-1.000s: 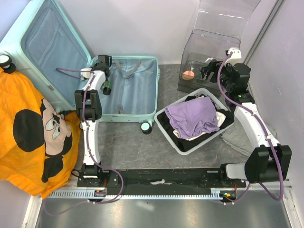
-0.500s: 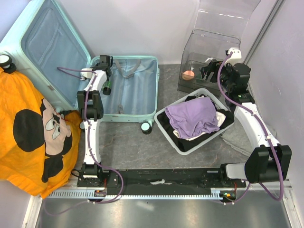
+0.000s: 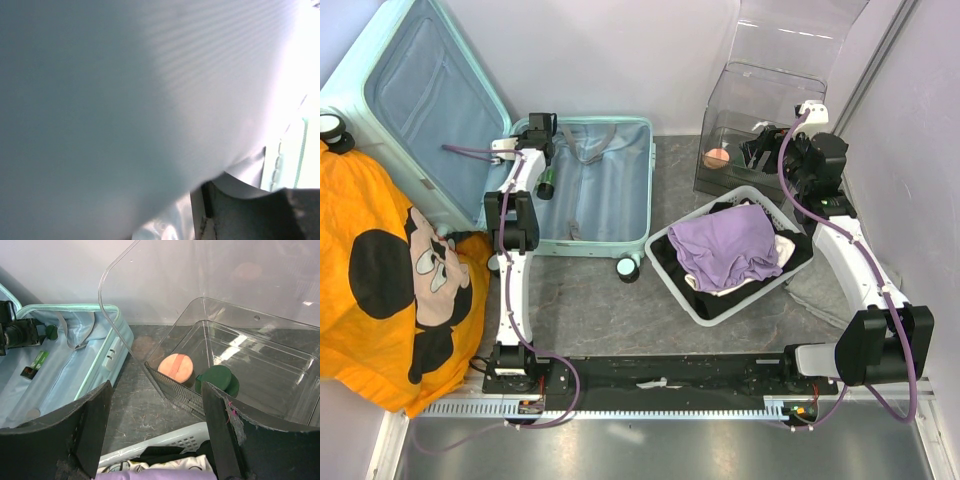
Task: Open, take out, and arrange the luggage
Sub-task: Pick up the personal item from the luggage.
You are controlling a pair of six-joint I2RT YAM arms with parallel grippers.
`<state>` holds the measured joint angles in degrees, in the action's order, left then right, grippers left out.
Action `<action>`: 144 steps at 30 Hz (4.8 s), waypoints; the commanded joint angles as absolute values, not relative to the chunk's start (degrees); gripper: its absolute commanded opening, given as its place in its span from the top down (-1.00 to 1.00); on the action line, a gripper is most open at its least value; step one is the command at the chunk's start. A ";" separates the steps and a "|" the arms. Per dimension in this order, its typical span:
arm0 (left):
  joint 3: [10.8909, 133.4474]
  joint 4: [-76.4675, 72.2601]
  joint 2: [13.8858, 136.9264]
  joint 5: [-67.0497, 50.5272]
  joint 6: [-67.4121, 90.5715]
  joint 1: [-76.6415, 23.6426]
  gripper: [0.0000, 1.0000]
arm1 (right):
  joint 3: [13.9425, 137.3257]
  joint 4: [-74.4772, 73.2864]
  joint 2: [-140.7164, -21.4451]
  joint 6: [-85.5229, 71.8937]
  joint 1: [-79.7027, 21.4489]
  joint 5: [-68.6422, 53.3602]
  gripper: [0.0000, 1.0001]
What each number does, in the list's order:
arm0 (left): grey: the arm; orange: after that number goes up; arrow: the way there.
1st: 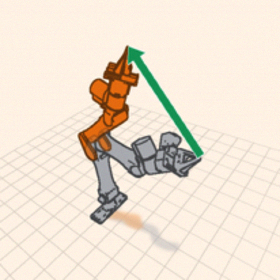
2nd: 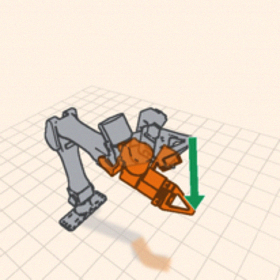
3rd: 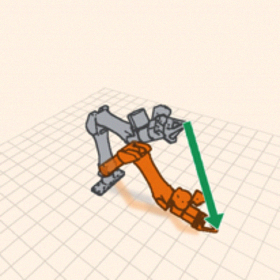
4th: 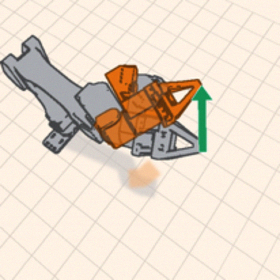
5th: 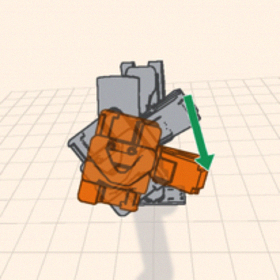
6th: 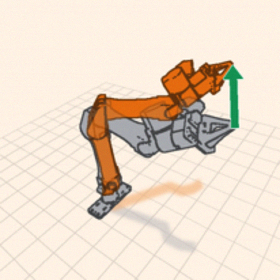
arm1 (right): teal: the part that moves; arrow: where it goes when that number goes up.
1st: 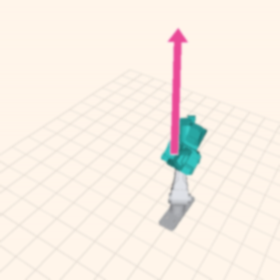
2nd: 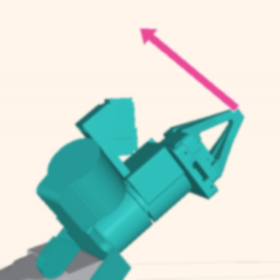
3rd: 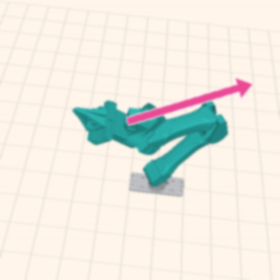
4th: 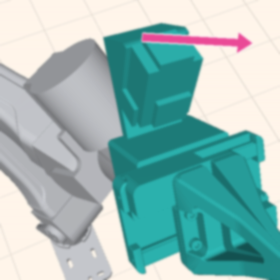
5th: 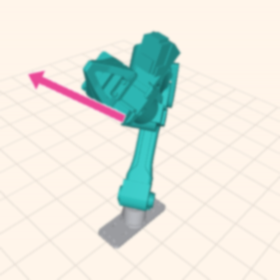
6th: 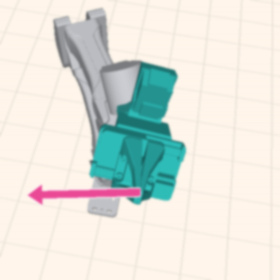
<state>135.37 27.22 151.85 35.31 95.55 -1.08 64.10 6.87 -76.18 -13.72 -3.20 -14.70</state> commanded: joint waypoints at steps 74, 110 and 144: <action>131.92 21.36 153.90 22.77 72.69 2.11 0.35 | 62.67 7.91 -67.24 -13.01 -3.08 -13.19 -0.64; 65.39 -36.32 105.65 -19.58 49.79 -0.44 0.97 | 63.10 20.12 -75.22 -25.74 -3.78 -28.12 -0.59; 116.19 12.29 138.07 -10.73 25.05 5.80 0.09 | 58.27 11.16 -65.74 -19.86 -10.99 -26.72 -0.65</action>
